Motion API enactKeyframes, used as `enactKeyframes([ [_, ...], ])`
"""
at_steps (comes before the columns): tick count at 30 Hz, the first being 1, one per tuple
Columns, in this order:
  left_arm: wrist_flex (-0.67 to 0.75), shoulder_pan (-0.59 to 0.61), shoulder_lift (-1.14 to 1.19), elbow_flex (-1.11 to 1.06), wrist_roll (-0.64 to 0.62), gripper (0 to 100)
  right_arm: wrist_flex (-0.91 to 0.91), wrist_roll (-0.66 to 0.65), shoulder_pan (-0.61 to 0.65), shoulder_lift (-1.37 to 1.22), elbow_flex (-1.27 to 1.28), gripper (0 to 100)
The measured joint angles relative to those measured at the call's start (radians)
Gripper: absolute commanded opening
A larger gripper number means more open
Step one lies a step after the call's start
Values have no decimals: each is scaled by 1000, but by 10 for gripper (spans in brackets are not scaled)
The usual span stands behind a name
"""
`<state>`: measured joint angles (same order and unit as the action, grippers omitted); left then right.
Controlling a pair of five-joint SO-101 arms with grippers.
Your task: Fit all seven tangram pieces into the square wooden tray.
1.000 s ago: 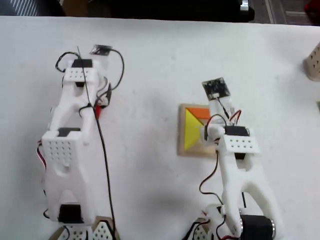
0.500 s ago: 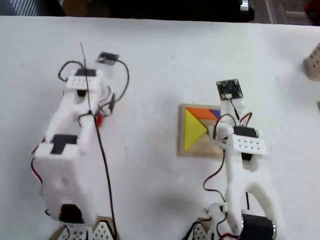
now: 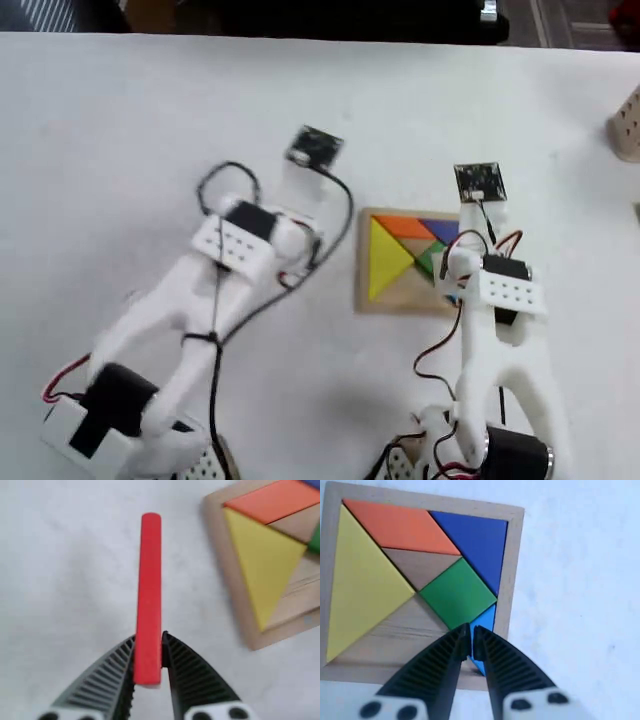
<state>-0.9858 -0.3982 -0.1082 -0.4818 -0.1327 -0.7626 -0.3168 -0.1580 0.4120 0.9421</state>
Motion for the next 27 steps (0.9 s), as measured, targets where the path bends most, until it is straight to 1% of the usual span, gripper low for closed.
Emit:
enactKeyframes([
  [3,124,-124,-15,-34,-129,20,0,0,-32,0,20,18],
  [6,282,-215,-18,-84,-222,20,0,-3,-77,0,40,20],
  [10,476,-282,-18,-153,-258,20,0,-5,-133,0,49,20],
  [14,585,-325,2,-204,-264,20,3,-5,-176,0,63,21],
  [17,638,-331,81,-204,-264,21,3,-21,-178,0,68,19],
  [20,649,-331,193,-180,-265,37,3,-41,-178,0,68,19],
  [23,649,-333,279,-107,-226,111,3,-51,-178,0,71,19],
  [27,572,-330,295,-55,-198,223,3,-54,-178,0,71,21],
])
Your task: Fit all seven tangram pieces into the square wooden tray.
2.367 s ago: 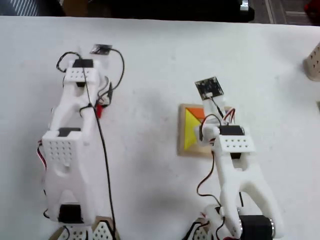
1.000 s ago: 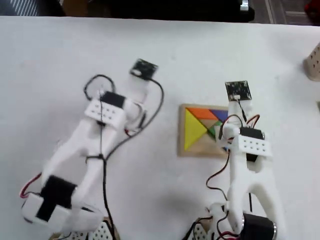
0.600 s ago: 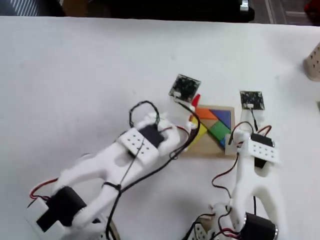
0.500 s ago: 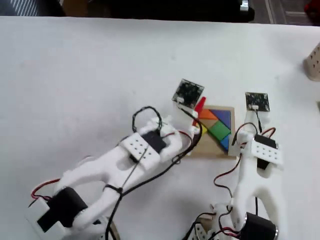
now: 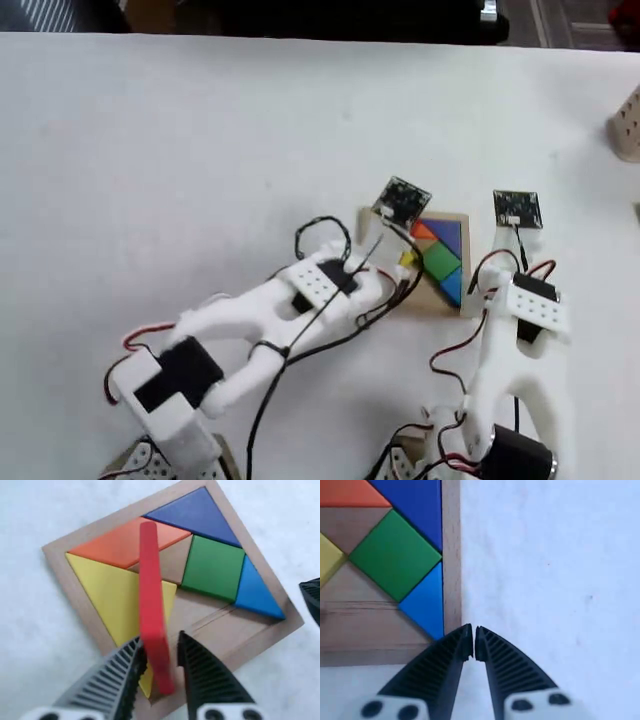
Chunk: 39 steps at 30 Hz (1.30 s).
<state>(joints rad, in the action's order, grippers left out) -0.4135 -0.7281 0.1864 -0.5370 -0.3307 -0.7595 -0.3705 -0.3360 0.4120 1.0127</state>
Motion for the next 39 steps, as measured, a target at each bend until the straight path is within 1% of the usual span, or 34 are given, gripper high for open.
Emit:
enactKeyframes([
  [2,-25,3,0,5,3,242,0,0,0,0,0,21],
  [11,-64,2,-18,-2,12,243,0,0,0,0,0,21],
  [16,-64,49,-112,-77,14,244,0,0,0,0,0,21],
  [23,-64,107,-316,-207,20,242,0,0,0,0,0,21],
  [26,-64,150,-425,-269,69,242,0,0,0,0,0,21],
  [30,-64,244,-549,-321,89,242,0,0,0,0,0,18],
  [34,-60,374,-571,-324,89,241,0,0,0,0,0,18],
  [36,-31,440,-555,-324,89,234,0,0,0,3,0,17],
  [37,-15,471,-535,-324,89,212,-3,0,0,12,0,17],
  [39,18,520,-477,-322,89,124,-40,0,0,48,0,17],
])
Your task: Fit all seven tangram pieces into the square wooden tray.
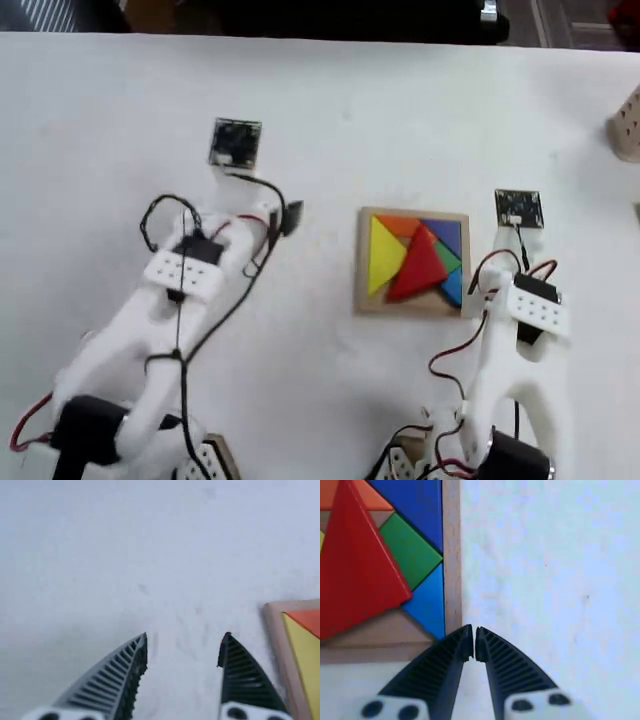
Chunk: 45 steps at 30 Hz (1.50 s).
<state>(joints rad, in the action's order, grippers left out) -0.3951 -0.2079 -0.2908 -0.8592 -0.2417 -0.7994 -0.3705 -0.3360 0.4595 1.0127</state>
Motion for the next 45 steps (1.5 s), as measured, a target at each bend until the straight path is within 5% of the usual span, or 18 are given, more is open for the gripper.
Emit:
enactKeyframes([
  [2,11,31,60,17,0,14,-61,0,3,49,0,17],
  [8,12,83,230,137,0,24,-212,0,124,183,0,19],
  [16,12,117,261,170,0,24,-140,118,318,26,0,18],
  [45,14,147,267,175,8,24,52,130,247,-91,-55,20],
])
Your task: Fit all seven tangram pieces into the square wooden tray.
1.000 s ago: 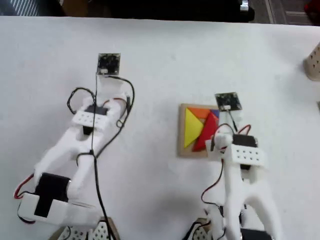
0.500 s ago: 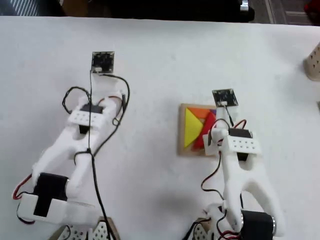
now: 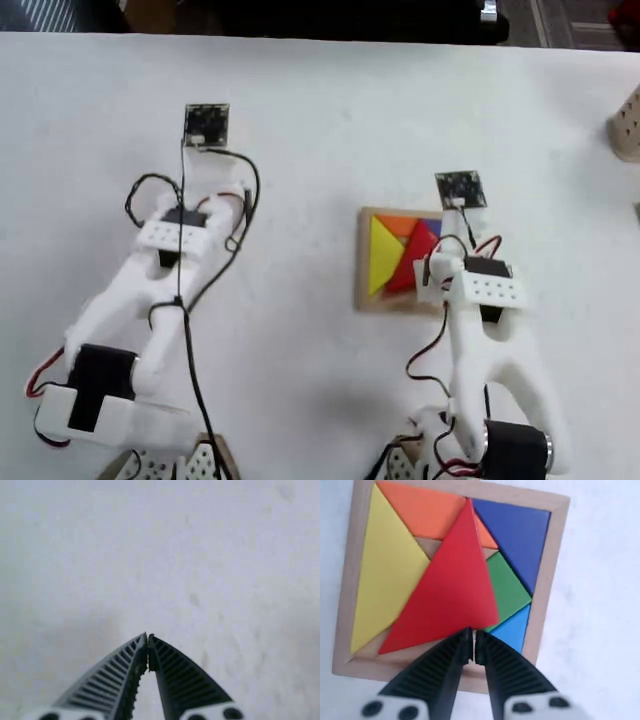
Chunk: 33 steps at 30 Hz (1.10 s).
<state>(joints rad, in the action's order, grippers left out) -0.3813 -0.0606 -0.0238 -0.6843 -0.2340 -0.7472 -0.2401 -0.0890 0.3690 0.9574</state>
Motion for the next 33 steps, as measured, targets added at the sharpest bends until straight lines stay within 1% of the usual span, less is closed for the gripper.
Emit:
enactKeyframes([
  [5,0,0,0,0,0,24,-8,0,-18,-83,-64,18],
  [7,0,0,0,0,0,24,-60,14,-17,-110,-117,18],
  [10,0,2,0,0,0,24,-167,78,14,-115,-204,18],
  [13,0,11,0,0,0,24,-241,110,78,-115,-273,18],
  [15,0,17,0,0,0,24,-258,117,121,-115,-301,18],
  [22,5,18,0,0,0,24,-253,123,307,-178,-310,18],
  [24,5,18,0,0,0,24,-221,123,333,-235,-310,18],
  [28,5,18,0,0,0,24,-173,124,319,-353,-321,18],
  [33,5,18,0,0,0,24,-235,126,238,-365,-356,18],
])
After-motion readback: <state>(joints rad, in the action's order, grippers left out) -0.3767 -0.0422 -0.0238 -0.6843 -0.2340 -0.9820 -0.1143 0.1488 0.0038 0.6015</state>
